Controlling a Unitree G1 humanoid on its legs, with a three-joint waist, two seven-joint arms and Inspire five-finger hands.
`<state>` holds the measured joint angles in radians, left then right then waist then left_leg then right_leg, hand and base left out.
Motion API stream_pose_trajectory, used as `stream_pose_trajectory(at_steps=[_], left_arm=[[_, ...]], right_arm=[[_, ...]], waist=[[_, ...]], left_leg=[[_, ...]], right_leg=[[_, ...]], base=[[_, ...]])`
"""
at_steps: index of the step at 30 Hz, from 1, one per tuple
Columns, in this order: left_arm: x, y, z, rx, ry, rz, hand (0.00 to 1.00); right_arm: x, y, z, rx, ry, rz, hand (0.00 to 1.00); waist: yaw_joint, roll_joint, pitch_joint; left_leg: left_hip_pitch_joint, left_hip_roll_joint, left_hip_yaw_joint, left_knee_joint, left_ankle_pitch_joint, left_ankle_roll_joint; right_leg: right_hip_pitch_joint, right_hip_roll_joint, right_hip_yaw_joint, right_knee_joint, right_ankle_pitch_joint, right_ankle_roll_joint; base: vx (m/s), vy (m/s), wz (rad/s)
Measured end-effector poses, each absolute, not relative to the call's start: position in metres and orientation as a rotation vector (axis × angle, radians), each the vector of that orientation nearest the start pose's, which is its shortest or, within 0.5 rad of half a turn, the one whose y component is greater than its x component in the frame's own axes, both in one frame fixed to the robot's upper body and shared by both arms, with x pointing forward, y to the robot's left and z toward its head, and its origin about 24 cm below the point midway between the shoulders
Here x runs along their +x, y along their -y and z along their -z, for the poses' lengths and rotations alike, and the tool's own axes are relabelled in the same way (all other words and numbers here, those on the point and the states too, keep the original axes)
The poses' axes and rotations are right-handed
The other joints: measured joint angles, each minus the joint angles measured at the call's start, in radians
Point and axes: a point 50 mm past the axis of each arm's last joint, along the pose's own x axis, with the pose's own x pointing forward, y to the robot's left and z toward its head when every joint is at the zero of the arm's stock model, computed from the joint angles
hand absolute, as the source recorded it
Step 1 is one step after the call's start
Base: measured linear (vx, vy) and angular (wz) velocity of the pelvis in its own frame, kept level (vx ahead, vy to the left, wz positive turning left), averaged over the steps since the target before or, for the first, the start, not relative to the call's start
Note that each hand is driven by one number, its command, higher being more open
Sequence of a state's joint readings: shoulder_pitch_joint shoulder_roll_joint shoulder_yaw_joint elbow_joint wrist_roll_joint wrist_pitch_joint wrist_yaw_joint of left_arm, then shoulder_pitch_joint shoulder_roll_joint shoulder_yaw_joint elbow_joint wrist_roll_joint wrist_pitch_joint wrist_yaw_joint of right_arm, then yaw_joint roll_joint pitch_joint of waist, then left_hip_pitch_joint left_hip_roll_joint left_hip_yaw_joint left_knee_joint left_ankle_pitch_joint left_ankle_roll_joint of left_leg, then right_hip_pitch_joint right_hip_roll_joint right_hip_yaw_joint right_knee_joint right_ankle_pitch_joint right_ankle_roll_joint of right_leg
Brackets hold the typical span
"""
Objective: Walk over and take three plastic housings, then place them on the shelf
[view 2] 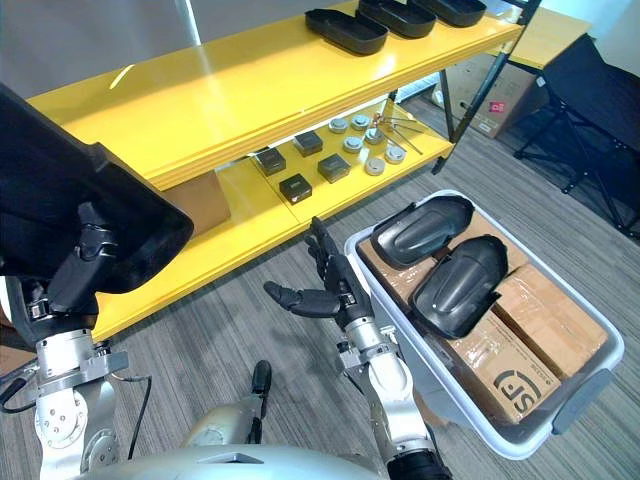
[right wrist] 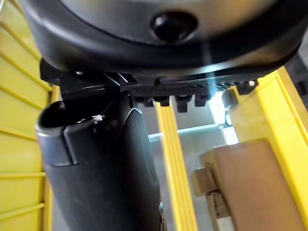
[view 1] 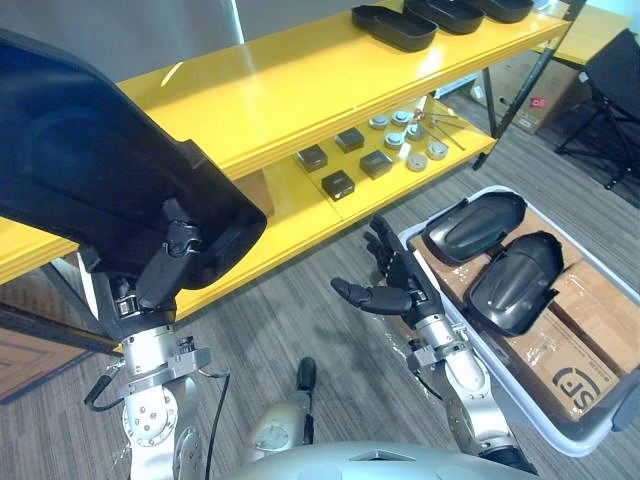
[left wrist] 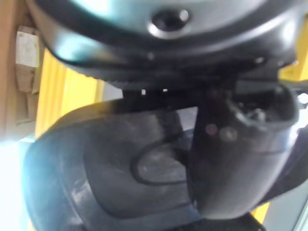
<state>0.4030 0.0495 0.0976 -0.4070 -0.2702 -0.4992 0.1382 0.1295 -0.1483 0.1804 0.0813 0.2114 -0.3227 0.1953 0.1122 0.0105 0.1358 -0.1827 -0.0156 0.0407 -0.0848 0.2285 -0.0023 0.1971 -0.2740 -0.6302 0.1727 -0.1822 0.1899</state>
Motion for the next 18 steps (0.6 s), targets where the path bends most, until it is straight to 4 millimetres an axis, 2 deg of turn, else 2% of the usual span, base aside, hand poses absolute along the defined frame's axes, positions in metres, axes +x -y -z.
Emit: stream_pose_trajectory(at_steps=[5, 7, 9, 10, 11, 12, 13, 14, 15, 16, 17, 18], left_arm=[[0.156, -0.209, -0.101, -0.155, 0.533, -0.334, 0.0], [0.157, -0.208, -0.101, -0.15, 0.535, -0.318, 0.0], [0.157, -0.208, -0.104, -0.135, 0.548, -0.295, 0.0], [0.156, -0.209, -0.104, -0.126, 0.552, -0.288, 0.0], [0.156, -0.209, -0.106, -0.113, 0.558, -0.274, 0.0], [0.156, -0.208, -0.108, -0.107, 0.567, -0.259, 0.0], [0.157, -0.208, -0.108, -0.109, 0.569, -0.254, 0.0], [0.158, -0.207, -0.108, -0.098, 0.566, -0.237, 0.0], [0.159, -0.207, -0.111, -0.05, 0.575, -0.212, 0.0], [0.161, -0.208, -0.113, -0.029, 0.582, -0.203, 0.0], [0.162, -0.21, -0.115, -0.007, 0.587, -0.194, 0.0], [0.164, -0.213, -0.115, 0.005, 0.586, -0.197, 0.0]], right_arm=[[0.221, 0.138, -0.026, 0.088, 0.126, -0.267, 1.0], [0.224, 0.138, -0.03, 0.096, 0.147, -0.254, 1.0], [0.23, 0.139, -0.037, 0.113, 0.192, -0.221, 1.0], [0.231, 0.139, -0.039, 0.116, 0.198, -0.213, 1.0], [0.232, 0.139, -0.04, 0.118, 0.207, -0.202, 1.0], [0.231, 0.141, -0.041, 0.111, 0.215, -0.198, 1.0], [0.231, 0.143, -0.042, 0.104, 0.219, -0.193, 1.0], [0.228, 0.145, -0.039, 0.107, 0.207, -0.17, 1.0], [0.227, 0.149, -0.037, 0.107, 0.203, -0.148, 1.0], [0.227, 0.15, -0.038, 0.11, 0.206, -0.143, 1.0], [0.228, 0.15, -0.039, 0.113, 0.212, -0.144, 1.0], [0.228, 0.152, -0.039, 0.116, 0.214, -0.143, 1.0]], waist=[[-0.006, -0.006, -0.004], [-0.005, -0.012, -0.003], [0.007, -0.016, -0.003], [0.01, -0.026, -0.003], [0.018, -0.06, 0.002], [0.022, -0.058, -0.002], [0.013, -0.05, 0.002], [-0.009, -0.054, -0.005], [-0.02, -0.047, -0.012], [-0.028, -0.046, -0.009], [-0.039, -0.041, -0.004], [-0.039, -0.036, 0.002]], left_leg=[[0.014, 0.004, 0.073, 0.001, -0.01, 0.002], [0.009, 0.005, 0.134, 0.021, -0.039, -0.003], [-0.051, 0.003, 0.183, 0.166, -0.091, 0.035], [-0.056, -0.008, 0.186, 0.192, -0.119, 0.039], [-0.057, -0.031, 0.2, 0.242, -0.166, 0.049], [-0.063, -0.045, 0.208, 0.318, -0.239, 0.056], [-0.061, -0.046, 0.2, 0.35, -0.259, 0.078], [-0.047, -0.072, 0.168, 0.355, -0.286, 0.085], [-0.012, -0.086, 0.144, 0.317, -0.29, 0.088], [0.0, -0.087, 0.127, 0.306, -0.292, 0.093], [0.028, -0.085, 0.099, 0.282, -0.295, 0.1], [0.073, -0.083, 0.088, 0.255, -0.293, 0.096]], right_leg=[[0.001, -0.008, 0.008, 0.0, -0.011, -0.01], [0.002, -0.028, 0.007, 0.003, -0.022, -0.001], [0.003, -0.074, 0.006, 0.039, -0.043, -0.008], [0.004, -0.091, 0.006, 0.053, -0.056, -0.021], [0.02, -0.125, 0.004, 0.06, -0.076, -0.052], [0.032, -0.154, 0.01, 0.145, -0.079, -0.133], [0.011, -0.18, 0.031, 0.245, -0.064, -0.201], [-0.095, -0.233, 0.131, 0.457, 0.045, -0.292], [-0.185, -0.241, 0.254, 0.604, 0.155, -0.298], [-0.226, -0.222, 0.305, 0.664, 0.129, -0.254], [-0.294, -0.162, 0.367, 0.726, 0.055, -0.187], [-0.329, -0.113, 0.378, 0.713, -0.004, -0.162]], base=[[-0.05, 0.02, -0.05], [-0.02, 0.024, 0.07], [0.03, 0.049, 0.12], [0.1, 0.072, 0.06], [0.18, 0.093, 0.04], [0.22, 0.083, 0.15], [0.25, 0.178, 0.55], [0.28, 0.213, 0.75], [0.22, 0.206, 0.75], [0.31, 0.167, 0.54], [0.33, 0.149, 0.39], [0.41, 0.17, 0.24]])
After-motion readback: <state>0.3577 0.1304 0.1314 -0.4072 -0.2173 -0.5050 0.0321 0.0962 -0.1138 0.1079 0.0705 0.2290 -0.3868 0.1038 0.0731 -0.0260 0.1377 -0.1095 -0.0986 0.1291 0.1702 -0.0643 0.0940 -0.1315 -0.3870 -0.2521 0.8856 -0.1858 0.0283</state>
